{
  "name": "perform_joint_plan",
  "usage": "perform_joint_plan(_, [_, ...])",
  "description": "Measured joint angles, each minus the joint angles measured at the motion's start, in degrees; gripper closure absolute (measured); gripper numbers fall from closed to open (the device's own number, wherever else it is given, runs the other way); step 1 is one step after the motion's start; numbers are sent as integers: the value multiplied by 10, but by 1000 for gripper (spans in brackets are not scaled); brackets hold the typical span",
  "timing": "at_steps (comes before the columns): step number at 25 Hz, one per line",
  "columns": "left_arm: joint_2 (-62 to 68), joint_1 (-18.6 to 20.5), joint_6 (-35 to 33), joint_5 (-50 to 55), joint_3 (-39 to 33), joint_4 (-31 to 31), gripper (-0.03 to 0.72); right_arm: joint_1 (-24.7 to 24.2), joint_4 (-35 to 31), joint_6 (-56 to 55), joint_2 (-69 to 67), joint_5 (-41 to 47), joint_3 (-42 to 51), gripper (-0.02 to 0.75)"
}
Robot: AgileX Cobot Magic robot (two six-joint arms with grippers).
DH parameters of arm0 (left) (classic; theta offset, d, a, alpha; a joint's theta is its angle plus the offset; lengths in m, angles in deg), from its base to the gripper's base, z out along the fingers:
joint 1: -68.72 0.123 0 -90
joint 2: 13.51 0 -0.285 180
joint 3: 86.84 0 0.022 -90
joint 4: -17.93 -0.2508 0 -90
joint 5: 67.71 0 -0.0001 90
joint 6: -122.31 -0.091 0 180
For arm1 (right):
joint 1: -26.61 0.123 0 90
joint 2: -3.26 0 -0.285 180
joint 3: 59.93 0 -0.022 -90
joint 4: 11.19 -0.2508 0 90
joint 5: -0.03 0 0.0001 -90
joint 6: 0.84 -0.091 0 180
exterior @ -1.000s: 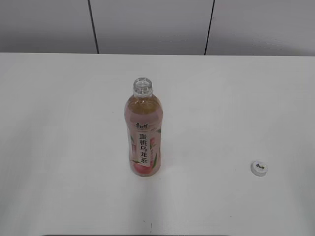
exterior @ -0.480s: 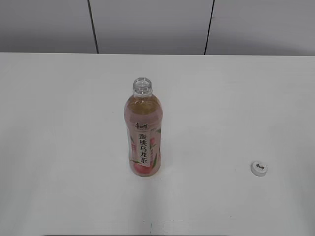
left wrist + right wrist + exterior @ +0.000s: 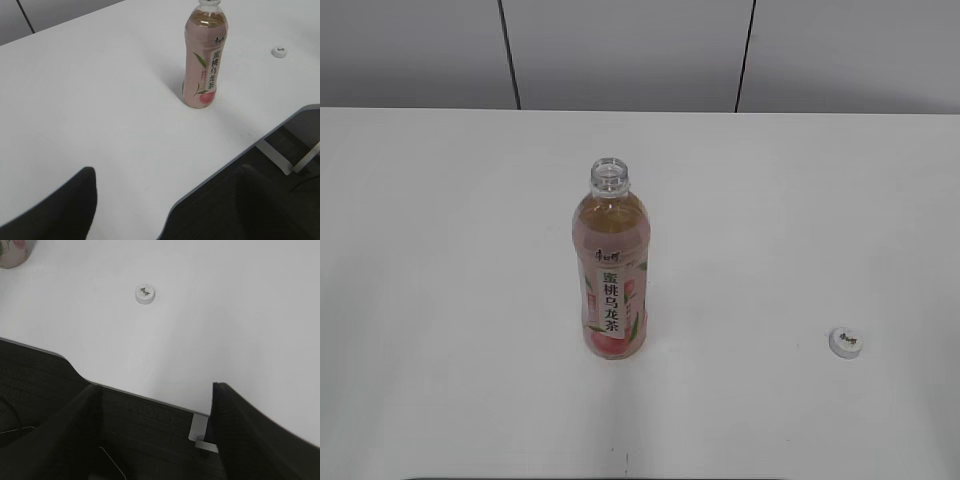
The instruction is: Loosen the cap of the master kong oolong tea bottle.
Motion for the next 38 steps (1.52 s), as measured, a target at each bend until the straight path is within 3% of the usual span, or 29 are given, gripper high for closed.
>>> perform_joint_plan(15, [0, 2, 0, 0, 0, 0, 181, 0, -15, -11, 0, -50, 21, 226])
perform_joint_plan(18, [-7, 40, 0, 0, 0, 1, 181, 0, -15, -12, 0, -51, 21, 226])
perform_joint_plan(23, [-58, 180, 0, -2, 0, 1, 181, 0, -13, -12, 0, -51, 21, 226])
perform_joint_plan(25, [-74, 216, 0, -3, 0, 1, 181, 0, -11, -12, 0, -52, 21, 226])
perform_joint_plan(28, [-75, 231, 0, -2, 0, 0, 181, -17, -11, -13, 8, -52, 21, 226])
perform_joint_plan(34, [-75, 231, 0, -2, 0, 0, 181, -124, -11, -13, 93, -54, 21, 226])
perform_joint_plan(38, [-75, 226, 0, -3, 0, 1, 181, -158, -9, -13, 122, -53, 20, 226])
